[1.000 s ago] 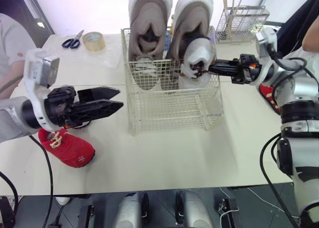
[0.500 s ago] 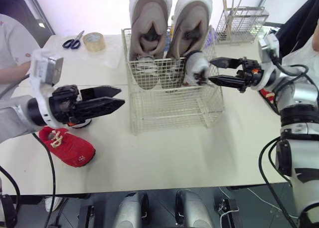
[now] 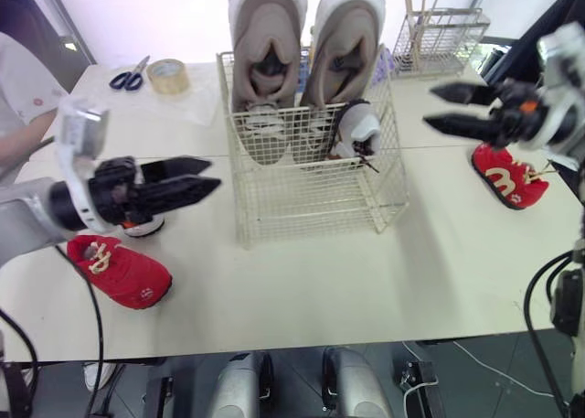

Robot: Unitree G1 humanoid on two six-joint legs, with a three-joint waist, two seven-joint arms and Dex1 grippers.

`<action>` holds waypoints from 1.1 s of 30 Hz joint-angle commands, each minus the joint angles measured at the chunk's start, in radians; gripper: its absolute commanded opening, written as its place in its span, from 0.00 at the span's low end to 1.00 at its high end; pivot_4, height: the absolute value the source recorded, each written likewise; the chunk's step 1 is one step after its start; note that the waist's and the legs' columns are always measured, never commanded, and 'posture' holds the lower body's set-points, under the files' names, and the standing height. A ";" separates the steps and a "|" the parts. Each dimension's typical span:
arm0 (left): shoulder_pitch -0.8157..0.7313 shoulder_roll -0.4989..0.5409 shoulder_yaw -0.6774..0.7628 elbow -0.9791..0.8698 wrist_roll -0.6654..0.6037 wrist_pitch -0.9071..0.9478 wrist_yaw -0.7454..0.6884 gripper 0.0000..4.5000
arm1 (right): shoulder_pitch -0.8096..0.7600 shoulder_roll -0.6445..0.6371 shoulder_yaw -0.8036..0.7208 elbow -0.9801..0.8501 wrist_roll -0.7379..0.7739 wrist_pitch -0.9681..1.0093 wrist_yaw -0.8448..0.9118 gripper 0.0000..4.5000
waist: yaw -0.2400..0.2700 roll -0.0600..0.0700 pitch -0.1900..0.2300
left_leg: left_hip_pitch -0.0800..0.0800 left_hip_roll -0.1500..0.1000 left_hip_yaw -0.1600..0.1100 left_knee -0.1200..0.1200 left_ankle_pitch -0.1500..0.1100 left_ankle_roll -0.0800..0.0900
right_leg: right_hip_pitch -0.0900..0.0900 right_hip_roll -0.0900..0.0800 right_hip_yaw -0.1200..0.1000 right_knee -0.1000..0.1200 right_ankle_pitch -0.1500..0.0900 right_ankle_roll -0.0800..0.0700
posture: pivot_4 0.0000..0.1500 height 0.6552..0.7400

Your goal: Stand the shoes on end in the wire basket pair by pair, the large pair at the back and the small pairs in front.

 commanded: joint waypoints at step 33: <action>-0.437 -0.098 -0.214 1.464 0.924 -0.503 -0.450 1.00 | 0.031 -0.165 0.220 -0.590 0.210 0.250 0.149 0.99 | 0.011 -0.013 -0.007 | -0.016 -0.004 0.004 0.003 -0.003 0.005 | -0.014 -0.009 -0.017 0.001 0.003 0.000 | 1.00 1.00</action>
